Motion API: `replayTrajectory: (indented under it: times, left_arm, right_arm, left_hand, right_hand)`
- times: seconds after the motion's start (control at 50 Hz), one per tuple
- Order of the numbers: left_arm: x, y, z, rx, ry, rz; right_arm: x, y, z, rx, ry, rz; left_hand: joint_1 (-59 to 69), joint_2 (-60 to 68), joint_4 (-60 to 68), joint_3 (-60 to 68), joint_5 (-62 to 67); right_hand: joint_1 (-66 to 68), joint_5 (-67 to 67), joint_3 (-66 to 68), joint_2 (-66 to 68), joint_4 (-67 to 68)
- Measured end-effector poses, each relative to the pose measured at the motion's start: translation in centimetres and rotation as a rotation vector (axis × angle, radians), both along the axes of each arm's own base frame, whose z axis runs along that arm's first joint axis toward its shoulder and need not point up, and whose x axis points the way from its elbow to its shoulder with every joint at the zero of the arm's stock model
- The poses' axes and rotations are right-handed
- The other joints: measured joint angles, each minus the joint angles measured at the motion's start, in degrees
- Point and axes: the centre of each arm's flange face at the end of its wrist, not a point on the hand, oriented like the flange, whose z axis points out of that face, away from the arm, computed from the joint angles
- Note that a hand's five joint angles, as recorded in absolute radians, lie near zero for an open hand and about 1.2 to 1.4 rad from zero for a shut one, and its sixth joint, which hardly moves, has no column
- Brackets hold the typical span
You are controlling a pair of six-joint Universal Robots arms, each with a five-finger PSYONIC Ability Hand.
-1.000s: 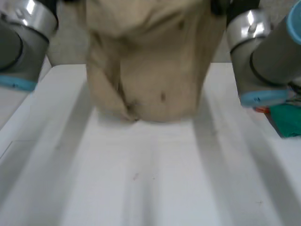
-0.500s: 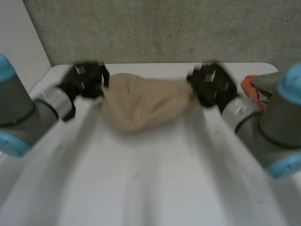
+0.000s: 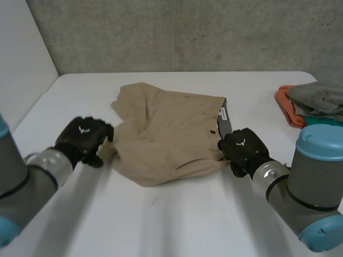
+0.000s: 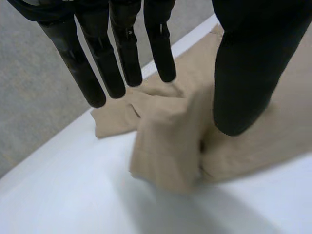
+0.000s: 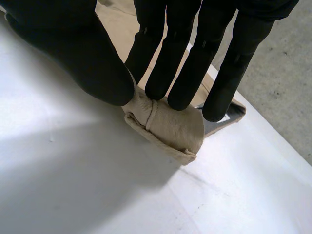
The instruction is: Fold the laundry.
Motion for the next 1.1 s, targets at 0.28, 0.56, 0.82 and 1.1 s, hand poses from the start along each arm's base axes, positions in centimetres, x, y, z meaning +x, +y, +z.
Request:
replayTrajectory:
  times: [0.28,0.56,0.82,1.1]
  left_arm:
    - [-0.3,2.5,-4.9,0.106,-0.028,-0.039]
    - [-2.0,-2.7,-6.5,0.004,-0.015,-0.018]
    - [-3.2,-3.3,-7.8,0.007,-0.051,-0.037]
    - [-1.1,1.0,-2.4,0.074,-0.191,0.006]
  right_arm:
    - [0.1,0.8,-0.6,0.032,-0.019,-0.003]
    - [0.0,1.3,-1.2,0.052,-0.009,0.001]
    - [-0.2,0.5,-0.9,0.033,-0.015,-0.013]
    - [-0.4,2.1,0.6,0.071,0.148,0.056]
  left_hand:
    - [-4.05,-3.02,-3.52,-2.89,-3.65]
    - [-1.25,-0.11,0.14,-0.22,0.12]
    - [30.33,32.17,32.57,31.97,31.09]
    - [30.33,33.87,34.11,33.49,31.29]
  right_hand:
    - [0.0,0.0,0.35,0.0,0.0]
    - [0.0,-0.06,0.45,0.0,0.0]
    - [0.0,0.0,0.45,0.0,0.0]
    - [0.0,0.29,0.45,0.0,0.0]
